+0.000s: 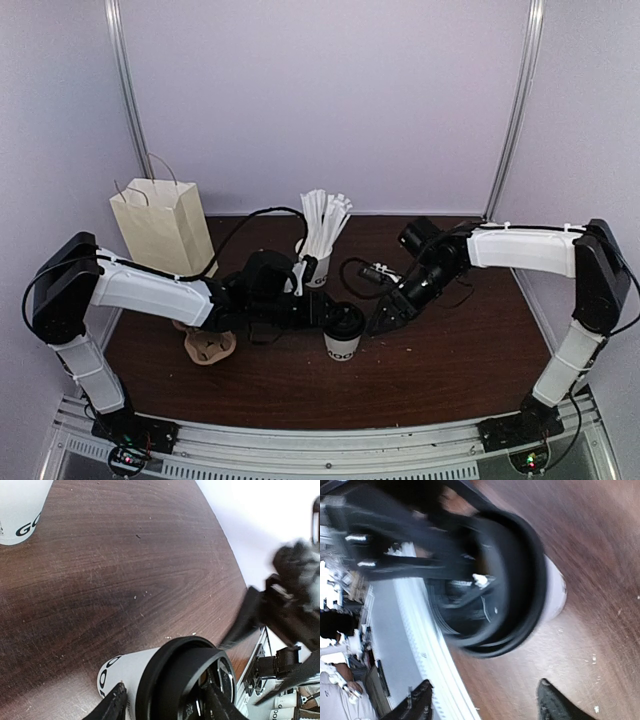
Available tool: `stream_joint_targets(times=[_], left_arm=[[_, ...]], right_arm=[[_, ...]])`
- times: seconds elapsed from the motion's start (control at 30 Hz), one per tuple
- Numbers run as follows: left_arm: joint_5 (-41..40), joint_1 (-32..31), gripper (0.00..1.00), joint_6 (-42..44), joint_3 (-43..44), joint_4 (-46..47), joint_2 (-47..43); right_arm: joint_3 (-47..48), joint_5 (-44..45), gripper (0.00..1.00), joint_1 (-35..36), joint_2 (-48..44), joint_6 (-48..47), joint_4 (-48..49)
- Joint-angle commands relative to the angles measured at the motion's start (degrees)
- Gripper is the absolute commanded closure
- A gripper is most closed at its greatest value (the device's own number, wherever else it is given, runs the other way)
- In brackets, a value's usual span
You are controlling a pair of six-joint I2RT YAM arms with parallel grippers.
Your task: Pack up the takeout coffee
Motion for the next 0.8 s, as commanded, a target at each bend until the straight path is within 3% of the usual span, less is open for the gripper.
stream_joint_targets(times=[0.0,0.23,0.47,0.77], left_arm=[[-1.6,-0.1,0.46,-0.6,-0.3,-5.9,2.4],[-1.9,-0.1,0.46,-1.0,0.1,-6.6,2.7],[-1.9,-0.1,0.46,-1.1,0.7,-6.9,2.9],[-1.3,-0.1,0.46,-1.6,0.5,-6.6,3.4]], right_arm=[[-4.2,-4.5,0.35,-0.2,-4.8,2.6,7.4],[-1.0,-6.0,0.38,0.0,1.0,6.0,6.5],[-0.4,-8.7,0.49,0.0,3.6,8.2,7.7],[-1.1,-10.2,0.44,0.1,4.8,11.4,11.3]])
